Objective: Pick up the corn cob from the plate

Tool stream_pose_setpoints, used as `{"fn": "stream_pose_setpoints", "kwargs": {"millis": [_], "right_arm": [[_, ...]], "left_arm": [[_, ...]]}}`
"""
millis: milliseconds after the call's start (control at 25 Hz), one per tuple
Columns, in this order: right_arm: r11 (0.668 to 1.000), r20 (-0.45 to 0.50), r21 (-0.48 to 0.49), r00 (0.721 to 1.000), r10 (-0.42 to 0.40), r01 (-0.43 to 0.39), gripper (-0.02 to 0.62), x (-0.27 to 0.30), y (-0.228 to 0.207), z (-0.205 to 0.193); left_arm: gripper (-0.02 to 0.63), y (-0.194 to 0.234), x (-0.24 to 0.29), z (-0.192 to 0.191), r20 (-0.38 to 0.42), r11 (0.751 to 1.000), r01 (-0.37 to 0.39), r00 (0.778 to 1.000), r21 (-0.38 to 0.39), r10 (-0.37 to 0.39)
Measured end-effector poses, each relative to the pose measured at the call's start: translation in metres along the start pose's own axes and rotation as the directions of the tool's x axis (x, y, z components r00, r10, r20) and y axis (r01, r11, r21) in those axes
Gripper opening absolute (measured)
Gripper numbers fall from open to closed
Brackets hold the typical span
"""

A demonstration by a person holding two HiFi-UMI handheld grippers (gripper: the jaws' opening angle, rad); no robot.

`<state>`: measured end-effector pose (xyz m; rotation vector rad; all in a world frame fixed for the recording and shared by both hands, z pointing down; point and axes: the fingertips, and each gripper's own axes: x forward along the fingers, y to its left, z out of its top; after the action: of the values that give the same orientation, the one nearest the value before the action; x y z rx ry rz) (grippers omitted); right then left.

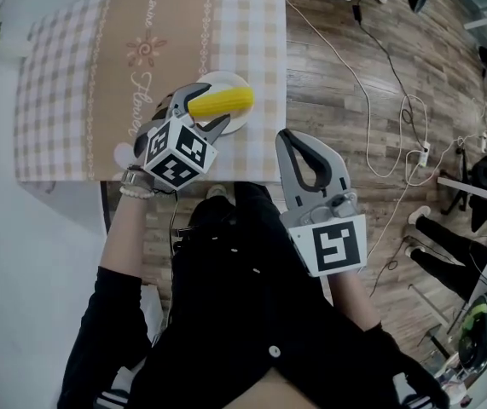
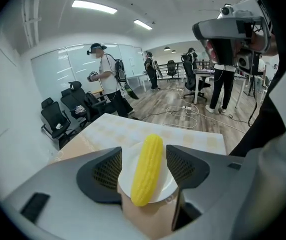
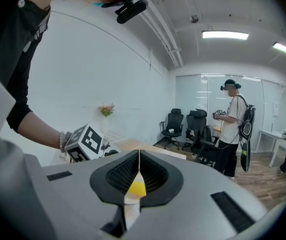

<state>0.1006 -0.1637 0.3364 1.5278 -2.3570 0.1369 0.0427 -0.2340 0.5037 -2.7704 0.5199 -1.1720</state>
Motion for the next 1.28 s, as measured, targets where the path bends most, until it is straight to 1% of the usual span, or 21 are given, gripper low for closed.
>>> {"fn": "stream_pose_setpoints", "kwargs": {"millis": [200, 440, 680, 920, 1120, 1280], "right_arm": [[1.000, -0.001, 0.004, 1.000, 0.013, -0.013, 0.043, 0.007, -0.002, -0.001], [1.000, -0.012, 0.003, 1.000, 0.020, -0.020, 0.043, 0.012, -0.008, -0.005], [1.000, -0.021, 0.004, 1.000, 0.022, -0.022, 0.043, 0.015, -0.013, -0.009], [1.000, -0.048, 0.007, 0.999, 0.024, -0.023, 0.043, 0.018, -0.015, -0.017], [1.000, -0.052, 0.027, 0.999, 0.015, -0.014, 0.043, 0.020, -0.020, -0.019], [0.999, -0.056, 0.030, 0.998, 0.014, -0.012, 0.043, 0.021, -0.021, -0.021]], "left_arm": [[0.281, 0.001, 0.022, -0.008, -0.038, 0.999, 0.032, 0.999, 0.038, -0.030], [0.284, -0.008, 0.046, -0.023, -0.094, 0.994, 0.101, 0.991, 0.037, -0.097], [0.284, -0.009, 0.063, -0.033, -0.137, 0.989, 0.146, 0.980, 0.020, -0.142], [0.284, -0.011, 0.074, -0.042, -0.144, 0.984, 0.178, 0.973, -0.007, -0.177], [0.284, -0.016, 0.080, -0.044, -0.159, 0.979, 0.204, 0.966, -0.005, -0.202], [0.282, -0.016, 0.081, -0.045, -0.150, 0.975, 0.221, 0.964, -0.011, -0.220]]}}
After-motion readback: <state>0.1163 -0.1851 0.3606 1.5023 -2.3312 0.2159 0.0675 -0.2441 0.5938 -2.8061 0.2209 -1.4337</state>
